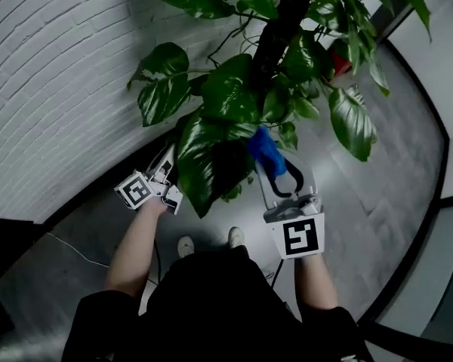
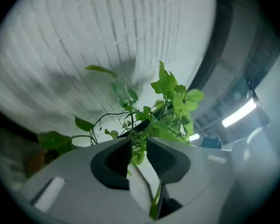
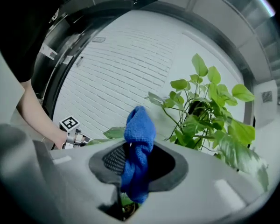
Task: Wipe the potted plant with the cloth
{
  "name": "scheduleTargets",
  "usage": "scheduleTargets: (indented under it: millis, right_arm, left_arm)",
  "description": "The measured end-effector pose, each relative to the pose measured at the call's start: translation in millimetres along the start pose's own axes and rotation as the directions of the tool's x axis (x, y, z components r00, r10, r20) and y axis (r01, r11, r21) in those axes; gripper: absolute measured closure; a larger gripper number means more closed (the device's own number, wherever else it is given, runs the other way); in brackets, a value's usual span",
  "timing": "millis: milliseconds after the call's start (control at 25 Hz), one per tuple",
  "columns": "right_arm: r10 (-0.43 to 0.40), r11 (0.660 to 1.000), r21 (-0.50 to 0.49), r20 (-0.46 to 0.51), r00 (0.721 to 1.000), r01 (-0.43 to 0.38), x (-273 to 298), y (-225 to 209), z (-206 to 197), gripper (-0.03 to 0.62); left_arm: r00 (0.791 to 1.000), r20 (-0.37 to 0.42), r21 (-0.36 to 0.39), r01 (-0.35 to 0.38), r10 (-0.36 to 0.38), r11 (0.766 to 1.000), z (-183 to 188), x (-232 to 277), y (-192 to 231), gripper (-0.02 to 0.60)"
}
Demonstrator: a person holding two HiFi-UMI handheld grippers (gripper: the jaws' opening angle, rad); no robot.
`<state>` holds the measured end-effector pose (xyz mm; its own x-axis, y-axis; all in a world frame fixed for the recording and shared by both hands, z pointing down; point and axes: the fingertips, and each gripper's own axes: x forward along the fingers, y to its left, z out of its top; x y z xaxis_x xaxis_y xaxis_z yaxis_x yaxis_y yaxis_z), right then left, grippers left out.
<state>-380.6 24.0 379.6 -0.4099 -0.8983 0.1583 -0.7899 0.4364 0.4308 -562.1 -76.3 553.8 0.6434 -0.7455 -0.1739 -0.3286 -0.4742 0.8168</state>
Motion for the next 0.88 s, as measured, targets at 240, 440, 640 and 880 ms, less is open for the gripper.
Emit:
scheduleTargets:
  millis: [240,440,640,880]
  right_arm:
    - [-0.094,0.993,-0.081,-0.09,0.991,0.087,6,-13,-22,0.488]
    - [-0.033,0.998,-0.065,-0.096,0.995,0.026,24,-20,-35,0.488]
    - [0.042,0.979,-0.197,-0.065,0.997,-0.054,49,6,-18,0.488]
    - [0.151,0.954,-0.231,-0.171,0.974,-0.189,109,45,-6,0.488]
  left_arm:
    - [0.997,0.024,-0.332,0.074,-0.07,0.94,-38,9,15,0.494]
    - [0.97,0.032,-0.428,0.23,-0.24,0.874,-50,23,-18,0.46]
    - [0.937,0.047,-0.428,0.332,-0.346,0.841,-56,30,-57,0.457]
    - [0.957,0.069,-0.362,0.287,-0.281,0.887,-44,29,-55,0.457]
